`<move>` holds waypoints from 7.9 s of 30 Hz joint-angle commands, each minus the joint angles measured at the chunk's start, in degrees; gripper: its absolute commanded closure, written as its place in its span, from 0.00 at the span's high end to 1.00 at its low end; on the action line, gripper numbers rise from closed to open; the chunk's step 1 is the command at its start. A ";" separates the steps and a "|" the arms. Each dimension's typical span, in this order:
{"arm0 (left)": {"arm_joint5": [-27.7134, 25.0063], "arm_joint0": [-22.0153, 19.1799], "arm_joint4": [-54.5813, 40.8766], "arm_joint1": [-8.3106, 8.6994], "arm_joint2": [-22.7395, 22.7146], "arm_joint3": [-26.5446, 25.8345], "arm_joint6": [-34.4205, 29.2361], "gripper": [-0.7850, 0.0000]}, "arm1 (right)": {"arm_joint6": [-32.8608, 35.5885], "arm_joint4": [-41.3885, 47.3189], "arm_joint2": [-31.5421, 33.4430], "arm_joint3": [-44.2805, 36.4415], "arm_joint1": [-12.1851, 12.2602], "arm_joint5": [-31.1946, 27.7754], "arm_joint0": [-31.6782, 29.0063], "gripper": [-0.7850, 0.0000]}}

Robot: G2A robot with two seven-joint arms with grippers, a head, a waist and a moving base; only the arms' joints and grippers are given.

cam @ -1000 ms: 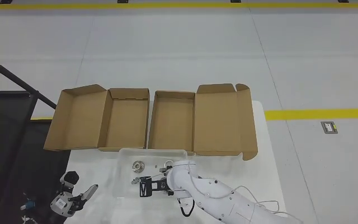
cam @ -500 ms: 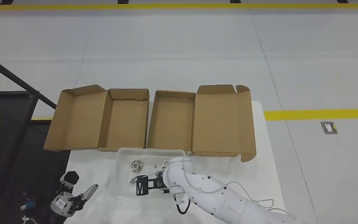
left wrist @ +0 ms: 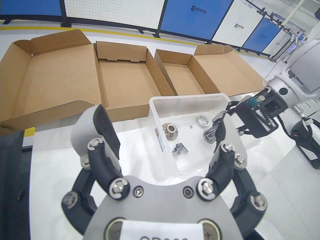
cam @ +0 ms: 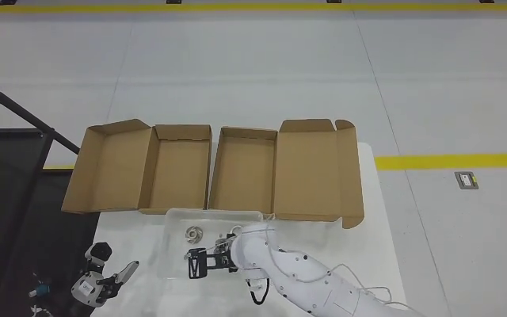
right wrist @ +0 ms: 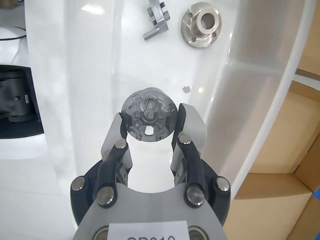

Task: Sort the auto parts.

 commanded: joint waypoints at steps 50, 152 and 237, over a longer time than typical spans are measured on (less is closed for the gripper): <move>0.00 0.00 0.00 0.00 0.00 0.00 0.00 1.00 | -17.64 29.58 7.86 58.09 -12.95 16.71 28.70 0.00; 0.00 0.00 0.00 0.00 0.00 0.00 0.00 1.00 | 6.12 4.60 12.17 -7.69 0.17 7.11 -5.25 1.00; 0.00 0.00 0.00 0.00 0.00 0.00 0.00 1.00 | -4.83 18.94 -4.82 56.08 -21.68 -0.59 18.81 0.60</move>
